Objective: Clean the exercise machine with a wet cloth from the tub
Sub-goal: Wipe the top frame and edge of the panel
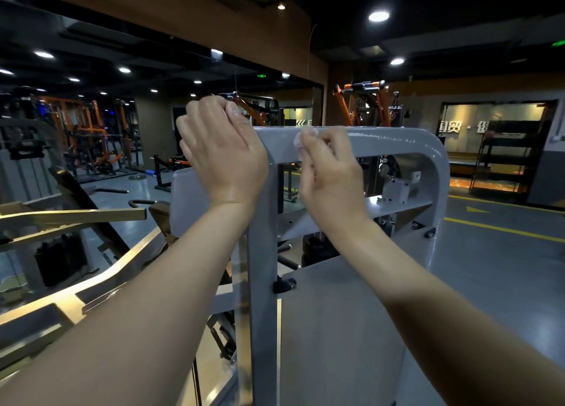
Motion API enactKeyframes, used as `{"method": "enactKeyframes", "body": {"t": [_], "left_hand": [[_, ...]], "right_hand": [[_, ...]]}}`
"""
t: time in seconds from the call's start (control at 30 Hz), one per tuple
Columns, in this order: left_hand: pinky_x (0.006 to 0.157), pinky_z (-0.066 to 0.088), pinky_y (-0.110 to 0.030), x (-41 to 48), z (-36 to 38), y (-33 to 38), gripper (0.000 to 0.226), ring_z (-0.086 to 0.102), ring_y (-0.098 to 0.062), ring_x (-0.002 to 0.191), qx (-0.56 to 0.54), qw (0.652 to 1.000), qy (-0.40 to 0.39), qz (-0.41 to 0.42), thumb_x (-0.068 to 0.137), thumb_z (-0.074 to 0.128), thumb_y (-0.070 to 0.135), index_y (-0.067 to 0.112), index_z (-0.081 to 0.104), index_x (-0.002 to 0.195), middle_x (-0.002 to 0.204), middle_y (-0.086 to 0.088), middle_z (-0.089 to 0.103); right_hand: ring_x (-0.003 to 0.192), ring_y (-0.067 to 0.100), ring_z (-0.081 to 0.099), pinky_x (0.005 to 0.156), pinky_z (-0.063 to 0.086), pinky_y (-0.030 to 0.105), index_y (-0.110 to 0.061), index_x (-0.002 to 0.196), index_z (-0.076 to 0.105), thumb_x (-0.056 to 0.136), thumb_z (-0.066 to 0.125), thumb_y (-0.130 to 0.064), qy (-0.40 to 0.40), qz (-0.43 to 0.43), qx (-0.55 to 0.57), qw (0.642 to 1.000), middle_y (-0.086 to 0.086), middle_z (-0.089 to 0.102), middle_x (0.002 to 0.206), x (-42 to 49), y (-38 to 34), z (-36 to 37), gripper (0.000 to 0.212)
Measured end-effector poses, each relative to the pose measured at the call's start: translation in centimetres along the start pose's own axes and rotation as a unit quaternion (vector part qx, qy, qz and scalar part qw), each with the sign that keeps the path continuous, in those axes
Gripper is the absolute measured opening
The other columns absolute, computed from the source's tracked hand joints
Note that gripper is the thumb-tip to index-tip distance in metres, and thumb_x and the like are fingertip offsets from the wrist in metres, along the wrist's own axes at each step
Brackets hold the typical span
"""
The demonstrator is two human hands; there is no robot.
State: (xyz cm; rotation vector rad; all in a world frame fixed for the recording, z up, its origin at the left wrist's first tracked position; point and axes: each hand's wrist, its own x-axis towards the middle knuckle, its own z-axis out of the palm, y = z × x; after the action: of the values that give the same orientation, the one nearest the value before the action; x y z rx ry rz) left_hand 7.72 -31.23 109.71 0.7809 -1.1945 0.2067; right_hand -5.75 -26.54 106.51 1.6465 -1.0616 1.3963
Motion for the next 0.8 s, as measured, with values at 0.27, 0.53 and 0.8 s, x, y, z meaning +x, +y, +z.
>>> {"method": "enactKeyframes", "body": {"t": [0.27, 0.53, 0.8], "left_hand": [[0.087, 0.031, -0.026, 0.0, 0.0, -0.2, 0.03, 0.048, -0.028, 0.097, 0.015, 1.0, 0.001, 0.013, 0.107, 0.032, 0.024, 0.005, 0.054, 0.099, 0.1, -0.011, 0.053], [0.088, 0.027, -0.021, -0.1, 0.0, -0.2, 0.03, 0.049, -0.029, 0.1, 0.007, 1.0, -0.002, 0.012, 0.106, 0.033, 0.025, 0.005, 0.054, 0.1, 0.102, -0.009, 0.053], [0.092, 0.018, -0.007, -0.1, 0.2, -0.3, 0.032, 0.051, -0.031, 0.099, 0.011, 1.0, 0.004, 0.019, 0.106, 0.032, 0.026, 0.003, 0.054, 0.098, 0.101, -0.013, 0.054]], "right_hand": [[0.091, 0.019, 0.061, 0.081, 0.056, 0.02, 0.005, 0.12, 0.066, 0.098, 0.061, 0.003, 0.019, -0.023, 0.005, 1.0, 0.018, 0.061, 0.111, 0.6, 0.0, 0.5, 0.023], [0.098, 0.023, 0.062, 0.086, 0.059, 0.033, 0.004, 0.122, 0.064, 0.097, 0.059, 0.004, -0.017, -0.065, 0.001, 0.998, 0.018, 0.06, 0.115, 0.9, 1.1, 0.5, 0.026], [0.094, 0.018, 0.059, 0.082, 0.057, 0.026, 0.002, 0.121, 0.063, 0.096, 0.059, 0.005, 0.01, 0.003, -0.008, 1.0, 0.016, 0.059, 0.116, 0.1, 0.7, 0.5, 0.025]]}}
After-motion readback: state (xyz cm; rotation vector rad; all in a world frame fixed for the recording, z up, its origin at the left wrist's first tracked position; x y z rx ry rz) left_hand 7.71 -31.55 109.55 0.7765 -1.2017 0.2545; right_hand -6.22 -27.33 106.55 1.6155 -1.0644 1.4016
